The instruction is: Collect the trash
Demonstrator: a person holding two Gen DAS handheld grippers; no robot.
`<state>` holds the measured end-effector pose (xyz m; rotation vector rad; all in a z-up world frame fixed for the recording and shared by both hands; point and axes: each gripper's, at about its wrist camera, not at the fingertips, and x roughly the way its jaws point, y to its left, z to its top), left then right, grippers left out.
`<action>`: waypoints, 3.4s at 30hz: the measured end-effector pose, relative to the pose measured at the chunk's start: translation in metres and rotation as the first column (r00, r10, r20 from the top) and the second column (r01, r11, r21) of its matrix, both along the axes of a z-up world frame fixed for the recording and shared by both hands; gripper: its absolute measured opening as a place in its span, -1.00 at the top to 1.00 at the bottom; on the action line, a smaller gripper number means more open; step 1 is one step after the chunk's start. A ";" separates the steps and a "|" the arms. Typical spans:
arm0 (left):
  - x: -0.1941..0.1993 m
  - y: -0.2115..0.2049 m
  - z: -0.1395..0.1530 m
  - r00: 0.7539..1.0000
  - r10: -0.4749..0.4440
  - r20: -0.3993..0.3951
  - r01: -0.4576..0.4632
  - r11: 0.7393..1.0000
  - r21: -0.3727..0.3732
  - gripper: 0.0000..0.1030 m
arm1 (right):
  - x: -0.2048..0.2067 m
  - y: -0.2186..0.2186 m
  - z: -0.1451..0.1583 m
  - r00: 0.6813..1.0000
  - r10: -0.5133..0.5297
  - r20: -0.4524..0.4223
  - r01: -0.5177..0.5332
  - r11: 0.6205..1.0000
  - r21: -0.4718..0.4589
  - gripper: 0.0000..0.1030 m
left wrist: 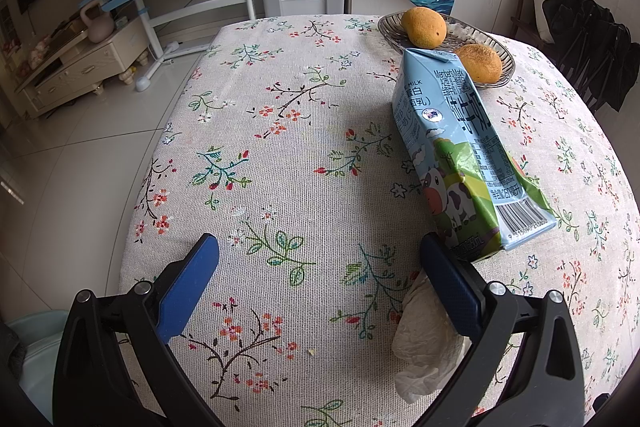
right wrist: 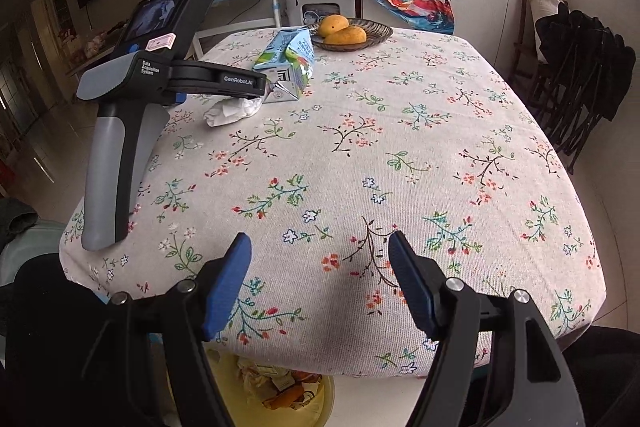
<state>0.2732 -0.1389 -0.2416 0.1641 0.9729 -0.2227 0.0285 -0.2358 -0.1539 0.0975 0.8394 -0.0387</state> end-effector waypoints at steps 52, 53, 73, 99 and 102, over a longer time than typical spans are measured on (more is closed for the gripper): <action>0.000 -0.001 0.000 1.000 0.000 0.000 0.000 1.000 0.000 -0.88 | -0.013 0.034 0.002 0.999 0.049 0.001 -0.049 0.998 -0.047 -0.33; 0.001 -0.001 0.000 1.000 0.000 0.000 0.000 1.000 0.000 -0.88 | -0.013 0.034 0.002 0.999 0.050 0.002 -0.050 0.998 -0.048 -0.33; 0.000 -0.001 0.000 1.000 0.000 0.000 0.000 1.000 0.000 -0.88 | -0.013 0.035 0.002 0.999 0.052 0.005 -0.051 0.997 -0.052 -0.33; 0.000 -0.001 0.000 1.000 0.000 0.000 0.000 1.000 0.000 -0.88 | -0.015 0.037 0.001 0.998 0.059 0.006 -0.058 0.997 -0.041 -0.33; 0.001 -0.001 0.000 1.000 0.000 0.001 0.000 1.000 0.000 -0.88 | -0.016 0.038 0.001 0.998 0.067 0.009 -0.067 0.998 -0.010 -0.36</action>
